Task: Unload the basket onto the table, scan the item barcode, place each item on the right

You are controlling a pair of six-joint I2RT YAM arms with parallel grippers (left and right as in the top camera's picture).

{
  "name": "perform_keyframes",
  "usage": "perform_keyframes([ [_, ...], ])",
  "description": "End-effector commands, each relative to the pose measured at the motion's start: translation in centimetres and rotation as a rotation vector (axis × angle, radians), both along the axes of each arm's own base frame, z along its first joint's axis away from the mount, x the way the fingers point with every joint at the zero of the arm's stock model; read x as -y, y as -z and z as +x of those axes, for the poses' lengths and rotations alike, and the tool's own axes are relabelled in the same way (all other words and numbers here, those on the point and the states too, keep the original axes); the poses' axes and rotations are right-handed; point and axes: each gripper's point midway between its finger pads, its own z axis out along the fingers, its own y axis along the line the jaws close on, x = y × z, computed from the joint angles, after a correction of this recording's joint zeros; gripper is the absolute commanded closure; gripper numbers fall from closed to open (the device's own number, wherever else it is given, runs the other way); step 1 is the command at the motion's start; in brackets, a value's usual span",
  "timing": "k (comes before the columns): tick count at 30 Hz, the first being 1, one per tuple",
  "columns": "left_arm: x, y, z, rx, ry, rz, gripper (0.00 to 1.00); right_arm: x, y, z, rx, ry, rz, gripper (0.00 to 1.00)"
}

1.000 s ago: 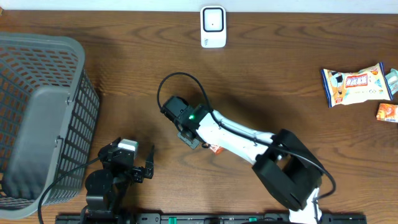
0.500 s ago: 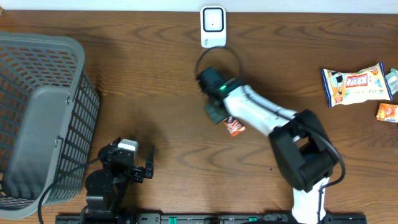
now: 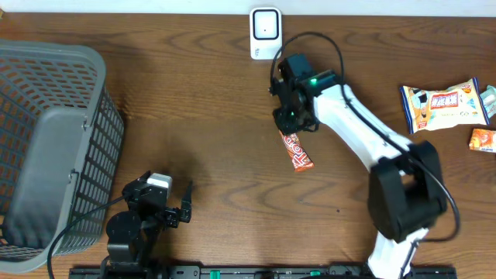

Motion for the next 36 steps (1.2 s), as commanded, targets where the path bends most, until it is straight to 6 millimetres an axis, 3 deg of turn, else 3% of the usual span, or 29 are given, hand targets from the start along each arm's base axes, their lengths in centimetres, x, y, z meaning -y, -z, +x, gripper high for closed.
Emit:
perform_keyframes([
  [1,0.0,0.9,-0.2,-0.024,0.005,0.016,0.02,-0.4,-0.2,-0.4,0.045,-0.008,-0.064,0.6],
  [6,0.0,0.9,-0.2,-0.025,0.005,0.015,0.01,-2.0,1.7,-1.4,0.061,-0.038,-0.121,0.57],
  [9,0.0,0.9,-0.2,-0.024,0.005,0.016,0.02,-1.1,2.3,-0.5,0.155,0.005,-0.28,0.57],
  [14,0.0,0.9,-0.2,-0.024,0.005,0.016,0.01,0.8,3.1,0.5,0.234,0.126,-0.428,0.68],
  [17,0.0,0.9,-0.2,-0.024,0.005,0.016,0.01,1.2,3.8,0.6,0.219,0.186,-0.422,0.68],
  [24,0.0,0.9,-0.2,-0.024,0.005,0.016,0.02,0.0,5.3,-0.7,0.136,0.159,-0.362,0.69],
  [30,0.0,0.9,-0.2,-0.024,0.005,0.016,0.02,-0.4,5.9,-1.1,0.13,0.157,-0.373,0.63],
  [36,0.0,0.9,-0.2,-0.024,0.005,0.016,0.02,1.5,9.9,-1.9,0.057,0.188,-0.475,0.72],
])
